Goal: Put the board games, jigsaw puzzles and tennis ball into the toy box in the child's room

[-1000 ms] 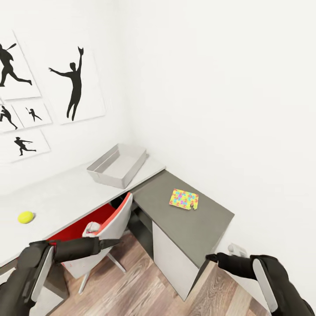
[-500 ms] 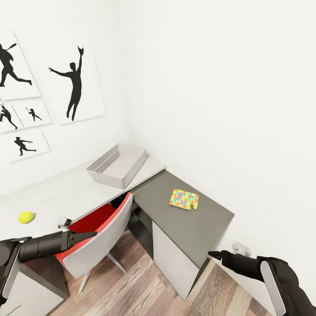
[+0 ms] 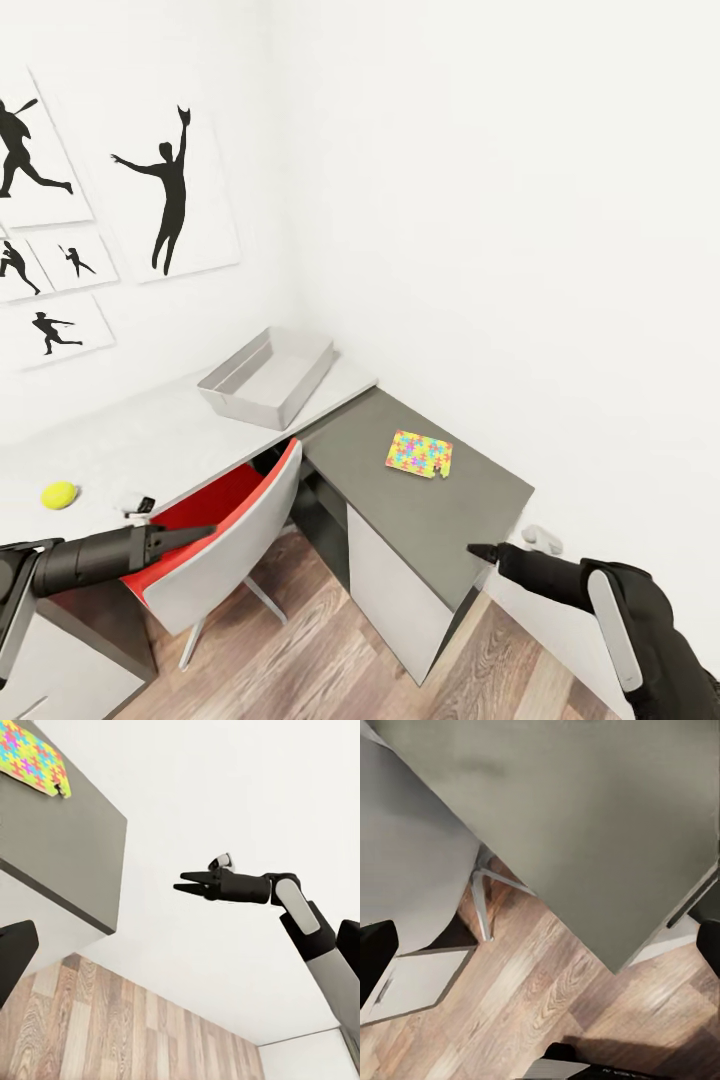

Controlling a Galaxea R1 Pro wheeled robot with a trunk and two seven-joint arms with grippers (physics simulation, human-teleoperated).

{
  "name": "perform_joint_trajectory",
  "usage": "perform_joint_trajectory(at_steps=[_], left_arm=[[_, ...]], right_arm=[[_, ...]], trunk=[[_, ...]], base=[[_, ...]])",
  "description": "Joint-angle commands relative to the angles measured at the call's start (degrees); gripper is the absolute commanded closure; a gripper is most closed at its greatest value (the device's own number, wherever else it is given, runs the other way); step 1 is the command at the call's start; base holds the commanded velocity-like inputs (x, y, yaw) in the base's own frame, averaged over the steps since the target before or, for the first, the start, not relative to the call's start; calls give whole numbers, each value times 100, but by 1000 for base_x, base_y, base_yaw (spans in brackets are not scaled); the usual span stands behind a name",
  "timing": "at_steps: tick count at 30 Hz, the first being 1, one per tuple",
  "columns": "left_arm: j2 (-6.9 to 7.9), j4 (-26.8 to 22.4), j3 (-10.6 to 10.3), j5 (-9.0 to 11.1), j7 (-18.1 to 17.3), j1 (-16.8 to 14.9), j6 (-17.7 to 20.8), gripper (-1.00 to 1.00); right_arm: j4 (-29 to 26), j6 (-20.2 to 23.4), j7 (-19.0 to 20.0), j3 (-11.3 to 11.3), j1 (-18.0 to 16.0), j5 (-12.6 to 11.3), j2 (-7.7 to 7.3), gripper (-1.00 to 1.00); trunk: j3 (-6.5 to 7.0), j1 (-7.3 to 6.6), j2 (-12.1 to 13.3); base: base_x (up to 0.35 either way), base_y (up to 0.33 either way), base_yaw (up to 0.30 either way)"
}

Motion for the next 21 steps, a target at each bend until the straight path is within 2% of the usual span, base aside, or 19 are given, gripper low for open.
perform_joint_trajectory(at_steps=[1, 8, 14, 21], left_arm=[[8, -1, 10, -7, -26, -4, 61, -100], [35, -1, 108, -11, -26, -4, 61, -100], [39, -1, 131, -11, -26, 1, 61, -100], [38, -4, 308, -8, -26, 8, 61, -100]], right_arm=[[-19, 19, 59, -2, -12, 43, 9, -100], [-91, -91, 103, 21, -37, 45, 41, -100], [-76, -373, 110, 24, -40, 47, 53, -100], [-96, -522, 118, 24, -41, 38, 66, -100]], trunk=[[-12, 3, -12], [-12, 3, -12], [-12, 3, -12], [-12, 3, -12]], base=[[0, 0, 0], [0, 0, 0], [0, 0, 0], [0, 0, 0]])
